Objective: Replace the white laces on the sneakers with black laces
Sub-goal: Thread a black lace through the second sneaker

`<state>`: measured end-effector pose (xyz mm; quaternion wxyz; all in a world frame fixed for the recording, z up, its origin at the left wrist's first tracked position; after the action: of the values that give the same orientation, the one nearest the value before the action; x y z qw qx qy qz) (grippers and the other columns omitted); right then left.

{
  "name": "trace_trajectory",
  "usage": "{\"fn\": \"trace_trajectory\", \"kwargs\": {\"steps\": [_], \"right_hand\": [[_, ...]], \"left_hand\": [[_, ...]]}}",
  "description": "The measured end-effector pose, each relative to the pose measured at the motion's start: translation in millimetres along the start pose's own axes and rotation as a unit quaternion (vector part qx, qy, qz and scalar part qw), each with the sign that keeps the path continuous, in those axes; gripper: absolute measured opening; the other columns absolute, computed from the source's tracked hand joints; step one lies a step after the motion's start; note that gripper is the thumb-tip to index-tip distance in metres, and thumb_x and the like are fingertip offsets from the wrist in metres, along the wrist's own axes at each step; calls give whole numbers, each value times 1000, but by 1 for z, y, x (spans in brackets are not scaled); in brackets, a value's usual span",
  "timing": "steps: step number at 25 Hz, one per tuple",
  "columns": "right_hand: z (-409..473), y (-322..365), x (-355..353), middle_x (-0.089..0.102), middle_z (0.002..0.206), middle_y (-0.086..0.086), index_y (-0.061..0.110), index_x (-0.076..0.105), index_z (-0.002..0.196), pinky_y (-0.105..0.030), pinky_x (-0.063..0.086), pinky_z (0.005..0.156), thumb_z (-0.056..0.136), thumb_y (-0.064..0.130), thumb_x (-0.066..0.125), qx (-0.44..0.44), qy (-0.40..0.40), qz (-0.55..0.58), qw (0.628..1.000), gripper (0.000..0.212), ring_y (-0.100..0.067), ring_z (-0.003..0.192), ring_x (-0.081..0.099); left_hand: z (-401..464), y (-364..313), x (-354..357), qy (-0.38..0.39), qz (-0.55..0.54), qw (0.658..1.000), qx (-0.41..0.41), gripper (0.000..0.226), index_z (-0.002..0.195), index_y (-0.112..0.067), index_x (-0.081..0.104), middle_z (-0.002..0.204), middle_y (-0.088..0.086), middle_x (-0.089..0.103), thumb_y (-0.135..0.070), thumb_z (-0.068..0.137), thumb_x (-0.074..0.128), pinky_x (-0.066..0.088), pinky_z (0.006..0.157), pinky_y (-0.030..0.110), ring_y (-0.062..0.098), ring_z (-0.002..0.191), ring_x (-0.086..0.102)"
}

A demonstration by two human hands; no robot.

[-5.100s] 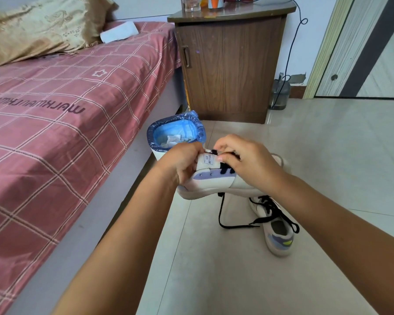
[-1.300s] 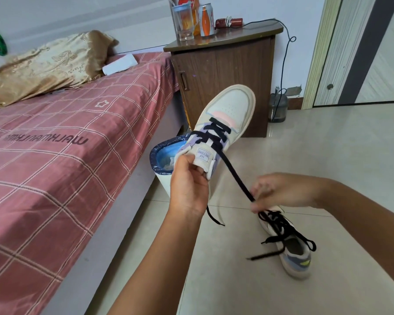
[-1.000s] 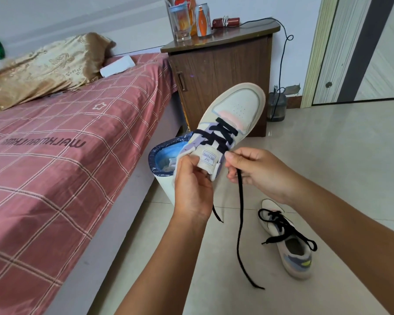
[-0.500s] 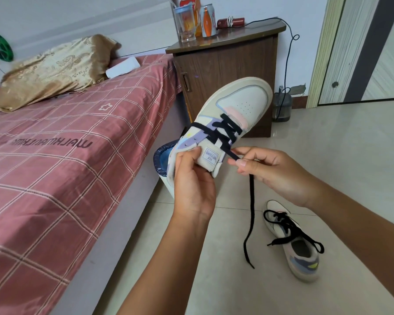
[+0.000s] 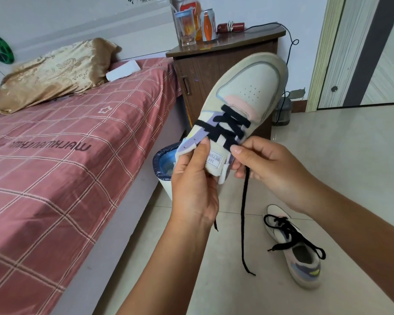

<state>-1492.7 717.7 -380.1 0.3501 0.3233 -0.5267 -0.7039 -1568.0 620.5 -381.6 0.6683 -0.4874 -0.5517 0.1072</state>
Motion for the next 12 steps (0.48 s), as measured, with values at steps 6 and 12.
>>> {"fn": "trace_trajectory", "kwargs": {"steps": [6,12], "right_hand": [[-1,11,-9,61,69,-1,6,57,79,-16,46,67,95,22,47,-70,15,-60,996,26,-9,63,58],[-2,7,-9,62,69,-1,10,56,74,-32,53,75,84,31,49,-47,21,-8,999,24,-15,65,59]], "left_hand": [[-7,-4,6,0,10,999,-49,14,95,-12,66,94,11,71,-17,92,53,56,71,30,21,78,66],[-12,-7,12,53,26,998,-14,22,104,-2,62,95,16,67,-12,92,47,55,66,28,22,77,64]]}}
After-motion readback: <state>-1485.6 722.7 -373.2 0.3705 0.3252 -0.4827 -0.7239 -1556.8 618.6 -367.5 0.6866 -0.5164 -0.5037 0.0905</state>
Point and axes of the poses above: each hand's wrist, its own z-axis towards the middle knuckle, its own x-axis out of the palm, y = z × x, the point moved 4 cm from there along z, towards the middle knuckle
